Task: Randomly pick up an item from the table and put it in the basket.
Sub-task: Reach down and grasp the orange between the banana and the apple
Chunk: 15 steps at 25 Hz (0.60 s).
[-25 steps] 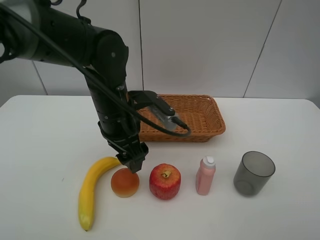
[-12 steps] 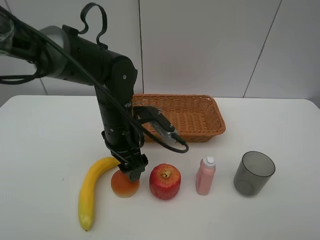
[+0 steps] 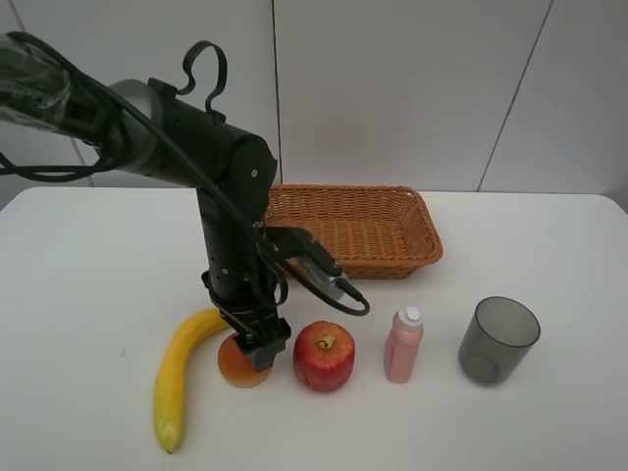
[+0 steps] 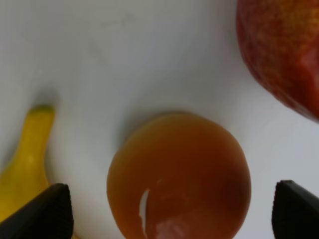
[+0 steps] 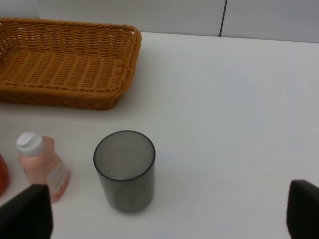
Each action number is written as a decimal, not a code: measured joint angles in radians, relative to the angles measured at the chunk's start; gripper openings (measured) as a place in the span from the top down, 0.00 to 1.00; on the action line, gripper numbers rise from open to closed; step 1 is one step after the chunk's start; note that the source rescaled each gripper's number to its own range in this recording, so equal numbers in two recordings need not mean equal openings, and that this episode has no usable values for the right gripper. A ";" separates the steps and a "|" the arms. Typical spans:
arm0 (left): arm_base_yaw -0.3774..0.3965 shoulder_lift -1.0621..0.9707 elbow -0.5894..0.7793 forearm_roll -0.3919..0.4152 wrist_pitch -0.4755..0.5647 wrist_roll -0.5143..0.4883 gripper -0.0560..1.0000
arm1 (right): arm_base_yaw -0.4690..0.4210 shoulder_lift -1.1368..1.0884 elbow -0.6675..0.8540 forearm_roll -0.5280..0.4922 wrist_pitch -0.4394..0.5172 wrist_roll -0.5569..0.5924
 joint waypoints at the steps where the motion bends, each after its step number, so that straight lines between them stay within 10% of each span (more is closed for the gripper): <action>1: 0.000 0.008 0.000 -0.003 0.000 0.000 0.09 | 0.000 0.000 0.000 0.000 0.000 0.000; 15: -0.010 0.039 0.000 0.006 0.002 -0.018 0.09 | 0.000 0.000 0.000 0.000 0.000 0.000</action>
